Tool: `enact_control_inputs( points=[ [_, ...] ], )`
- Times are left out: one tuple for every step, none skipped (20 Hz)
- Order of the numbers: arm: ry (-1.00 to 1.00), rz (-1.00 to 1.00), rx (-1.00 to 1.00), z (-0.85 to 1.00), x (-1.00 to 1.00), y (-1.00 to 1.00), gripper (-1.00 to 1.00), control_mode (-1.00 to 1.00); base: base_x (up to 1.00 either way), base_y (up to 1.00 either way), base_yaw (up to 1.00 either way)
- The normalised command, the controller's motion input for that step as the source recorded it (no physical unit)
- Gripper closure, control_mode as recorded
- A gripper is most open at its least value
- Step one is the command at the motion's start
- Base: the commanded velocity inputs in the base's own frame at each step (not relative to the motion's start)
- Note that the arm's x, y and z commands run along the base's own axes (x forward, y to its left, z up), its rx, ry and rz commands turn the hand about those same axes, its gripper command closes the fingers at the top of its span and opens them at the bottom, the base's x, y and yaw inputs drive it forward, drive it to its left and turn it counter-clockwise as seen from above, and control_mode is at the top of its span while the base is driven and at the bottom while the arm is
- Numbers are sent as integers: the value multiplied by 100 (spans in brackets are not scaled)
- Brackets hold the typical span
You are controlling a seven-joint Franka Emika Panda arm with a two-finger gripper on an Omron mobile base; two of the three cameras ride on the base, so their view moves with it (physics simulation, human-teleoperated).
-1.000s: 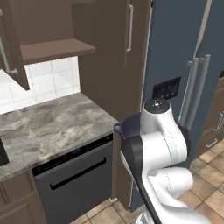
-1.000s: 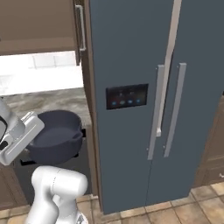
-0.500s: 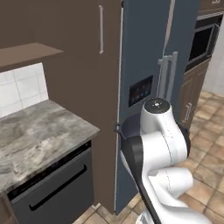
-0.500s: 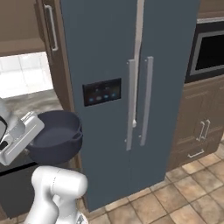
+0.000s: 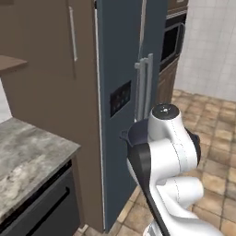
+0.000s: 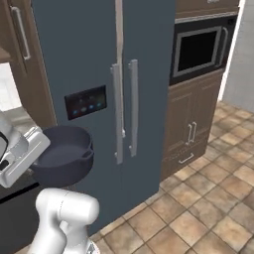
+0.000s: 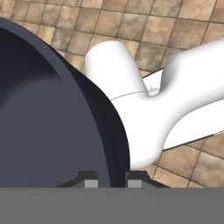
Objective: Pick the kettle from the cabinet and place it on a stove burner. Then pick the pot from the counter and place it on another stove burner. Finally, turn both burners on.
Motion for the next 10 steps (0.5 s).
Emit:
enact_control_inputs(
  points=[
    [0, 0, 0, 0, 0, 0, 100, 100, -23, 0, -43],
    [0, 0, 0, 0, 0, 0, 100, 100, -25, 0, -43],
    [0, 0, 0, 0, 0, 0, 100, 100, -25, 0, -43],
    [0, 0, 0, 0, 0, 0, 100, 100, -22, 2, -44],
    [0, 0, 0, 0, 0, 0, 100, 100, -24, 0, -44],
    [0, 0, 0, 0, 0, 0, 100, 100, -24, 0, -44],
    [0, 0, 0, 0, 0, 0, 100, 100, -25, 0, -44],
    [0, 0, 0, 0, 0, 0, 100, 100, -22, 2, -45],
    [0, 0, 0, 0, 0, 0, 100, 100, -24, 2, -45],
    [0, 0, 0, 0, 0, 0, 100, 100, -25, 0, -45]
  ],
)
